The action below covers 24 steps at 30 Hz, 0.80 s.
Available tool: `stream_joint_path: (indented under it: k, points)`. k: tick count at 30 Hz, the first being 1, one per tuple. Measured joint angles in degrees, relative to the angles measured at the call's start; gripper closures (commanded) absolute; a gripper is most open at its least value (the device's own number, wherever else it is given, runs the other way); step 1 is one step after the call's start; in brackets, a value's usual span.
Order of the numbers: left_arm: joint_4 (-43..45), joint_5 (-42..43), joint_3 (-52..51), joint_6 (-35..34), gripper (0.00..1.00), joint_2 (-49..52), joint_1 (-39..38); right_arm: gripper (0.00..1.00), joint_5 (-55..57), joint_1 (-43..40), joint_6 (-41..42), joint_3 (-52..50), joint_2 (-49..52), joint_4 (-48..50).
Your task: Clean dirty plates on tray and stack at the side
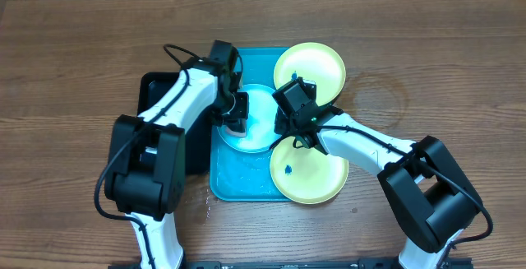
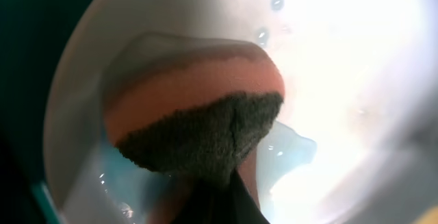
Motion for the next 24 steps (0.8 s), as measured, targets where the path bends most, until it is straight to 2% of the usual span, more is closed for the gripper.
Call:
stream_joint_path:
  k: [5,8,13,24]
  points:
    - [1.6,8.4,0.0,2.7,0.96,-1.7,2.9,0.96,-0.1,0.0,0.0,0.0,0.0,0.0]
    - [2.6,10.3,0.0,3.6,0.96,-5.0,3.8,0.96,-0.4,0.0,0.0,0.0,0.0,0.2]
    - [2.1,9.1,0.5,4.2,0.96,-9.5,3.6,0.96,-0.7,0.0,0.0,0.0,0.0,0.2]
    - [0.7,0.0,0.6,4.2,0.96,-6.6,0.8,0.96,-1.0,0.0,0.0,0.0,0.0,0.2]
